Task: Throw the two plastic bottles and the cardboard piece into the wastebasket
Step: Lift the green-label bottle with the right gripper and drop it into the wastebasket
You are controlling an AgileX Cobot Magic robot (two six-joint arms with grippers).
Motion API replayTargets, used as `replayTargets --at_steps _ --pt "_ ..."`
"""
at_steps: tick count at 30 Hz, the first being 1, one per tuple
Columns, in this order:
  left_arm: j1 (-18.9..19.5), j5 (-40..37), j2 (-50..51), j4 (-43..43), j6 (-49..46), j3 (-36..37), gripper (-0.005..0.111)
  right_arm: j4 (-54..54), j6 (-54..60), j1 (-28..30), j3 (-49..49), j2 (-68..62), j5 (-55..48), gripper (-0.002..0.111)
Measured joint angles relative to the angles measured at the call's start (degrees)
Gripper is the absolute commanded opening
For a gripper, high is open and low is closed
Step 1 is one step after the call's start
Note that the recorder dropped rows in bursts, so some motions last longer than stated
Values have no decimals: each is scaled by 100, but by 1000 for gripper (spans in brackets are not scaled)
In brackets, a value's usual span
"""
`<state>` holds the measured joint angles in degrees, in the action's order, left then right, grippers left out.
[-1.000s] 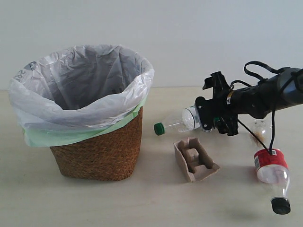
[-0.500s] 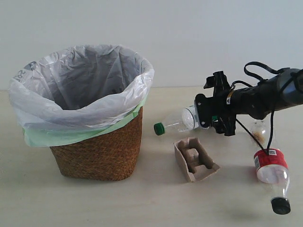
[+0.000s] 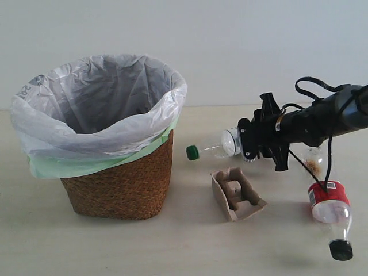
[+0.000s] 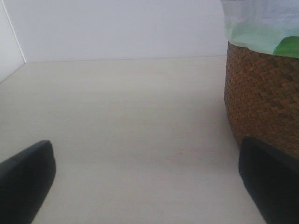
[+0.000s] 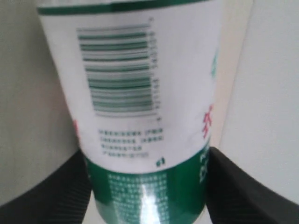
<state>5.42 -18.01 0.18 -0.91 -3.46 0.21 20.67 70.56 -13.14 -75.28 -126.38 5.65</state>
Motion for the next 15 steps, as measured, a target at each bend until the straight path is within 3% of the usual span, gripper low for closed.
replayTargets --at_steps 6,15 --pt "0 0 0 0 0 0 108 -226 -1089 0 0 61 183 0" --pt "0 0 0 0 0 0 108 -2859 -1665 0 33 825 872 0"
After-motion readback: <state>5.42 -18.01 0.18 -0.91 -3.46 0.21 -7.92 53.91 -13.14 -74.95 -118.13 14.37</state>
